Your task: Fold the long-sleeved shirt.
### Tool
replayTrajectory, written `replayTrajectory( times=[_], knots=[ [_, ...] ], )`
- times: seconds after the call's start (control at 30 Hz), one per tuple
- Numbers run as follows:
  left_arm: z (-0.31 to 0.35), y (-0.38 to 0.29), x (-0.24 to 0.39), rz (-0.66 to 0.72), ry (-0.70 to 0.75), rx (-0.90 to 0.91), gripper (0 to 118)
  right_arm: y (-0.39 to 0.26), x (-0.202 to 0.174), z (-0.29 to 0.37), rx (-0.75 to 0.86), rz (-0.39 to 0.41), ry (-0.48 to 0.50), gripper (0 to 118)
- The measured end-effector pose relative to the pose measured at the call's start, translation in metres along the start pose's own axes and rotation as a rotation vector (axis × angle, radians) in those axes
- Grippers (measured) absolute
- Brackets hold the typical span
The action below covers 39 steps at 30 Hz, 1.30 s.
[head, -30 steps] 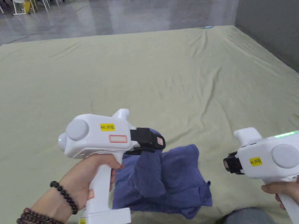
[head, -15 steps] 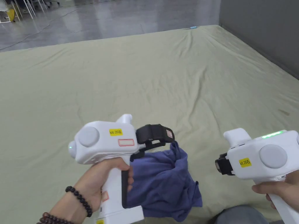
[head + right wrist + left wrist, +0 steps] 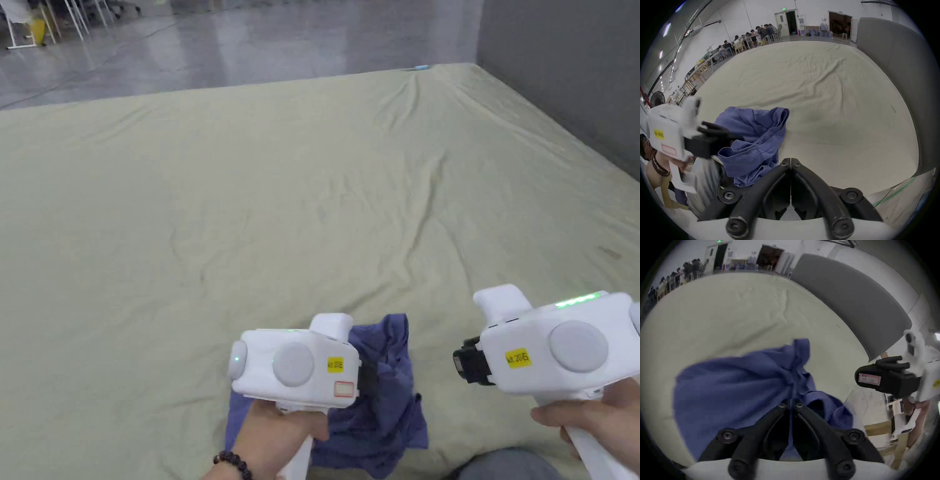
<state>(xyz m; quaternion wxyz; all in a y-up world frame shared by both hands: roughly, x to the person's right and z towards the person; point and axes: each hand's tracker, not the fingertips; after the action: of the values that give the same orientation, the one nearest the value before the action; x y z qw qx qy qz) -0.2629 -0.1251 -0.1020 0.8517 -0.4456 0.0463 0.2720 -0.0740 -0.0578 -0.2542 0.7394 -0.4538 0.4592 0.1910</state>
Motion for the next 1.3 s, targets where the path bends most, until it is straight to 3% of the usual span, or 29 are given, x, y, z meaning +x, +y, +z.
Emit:
replayTrajectory(
  times=[0.23, 0.33, 0.47, 0.63, 0.7, 0.83, 0.97, 1.0, 1.07, 1.1, 1.13, 1.17, 1.2, 1.3],
  knots=[
    [-0.041, 0.003, 0.031, -0.029, -0.001, -0.043, 0, 0.0, 0.006, -0.005, -0.004, -0.015, -0.009, 0],
    [-0.015, 0.013, 0.023, 0.012, -0.08, -0.022, 0, -0.001, 0.005, -0.003, -0.002, -0.023, -0.012, 0],
    [0.056, 0.012, 0.006, -0.009, -0.081, 0.098, 0, 0.005, -0.001, -0.001, 0.012, -0.032, 0.005, 0],
    [0.126, -0.002, -0.06, 0.079, -0.049, 0.202, 0, 0.035, -0.037, -0.008, 0.037, -0.048, 0.198, 0],
    [0.142, -0.01, -0.083, 0.119, -0.009, 0.236, 0, 0.051, -0.051, -0.029, -0.028, -0.105, 0.272, 0],
    [0.153, -0.028, -0.13, 0.229, -0.032, 0.25, 0, 0.055, -0.07, -0.063, -0.048, -0.127, 0.252, 0],
    [0.146, -0.045, -0.161, 0.344, -0.087, 0.209, 0, 0.041, -0.062, -0.101, -0.142, -0.156, 0.225, 0],
    [0.141, -0.048, -0.169, 0.365, -0.1, 0.207, 8, 0.037, -0.057, -0.109, -0.148, -0.161, 0.209, 0],
    [0.135, -0.051, -0.179, 0.395, -0.11, 0.19, 58, 0.027, -0.05, -0.122, -0.181, -0.145, 0.121, 0],
    [0.13, -0.051, -0.183, 0.407, -0.109, 0.178, 68, 0.021, -0.043, -0.133, -0.195, -0.119, 0.082, 0],
    [0.127, -0.052, -0.174, 0.414, -0.107, 0.172, 68, 0.016, -0.038, -0.134, -0.164, -0.139, 0.15, 0],
    [0.123, -0.053, -0.177, 0.416, -0.107, 0.174, 99, 0.015, -0.034, -0.132, -0.14, -0.189, 0.193, 0],
    [0.118, -0.053, -0.18, 0.419, -0.109, 0.183, 107, 0.015, -0.032, -0.126, -0.15, -0.226, 0.196, 0],
    [0.1, -0.048, -0.19, 0.464, -0.134, 0.184, 108, 0.016, -0.03, -0.124, -0.162, -0.224, 0.208, 0]
  ],
)
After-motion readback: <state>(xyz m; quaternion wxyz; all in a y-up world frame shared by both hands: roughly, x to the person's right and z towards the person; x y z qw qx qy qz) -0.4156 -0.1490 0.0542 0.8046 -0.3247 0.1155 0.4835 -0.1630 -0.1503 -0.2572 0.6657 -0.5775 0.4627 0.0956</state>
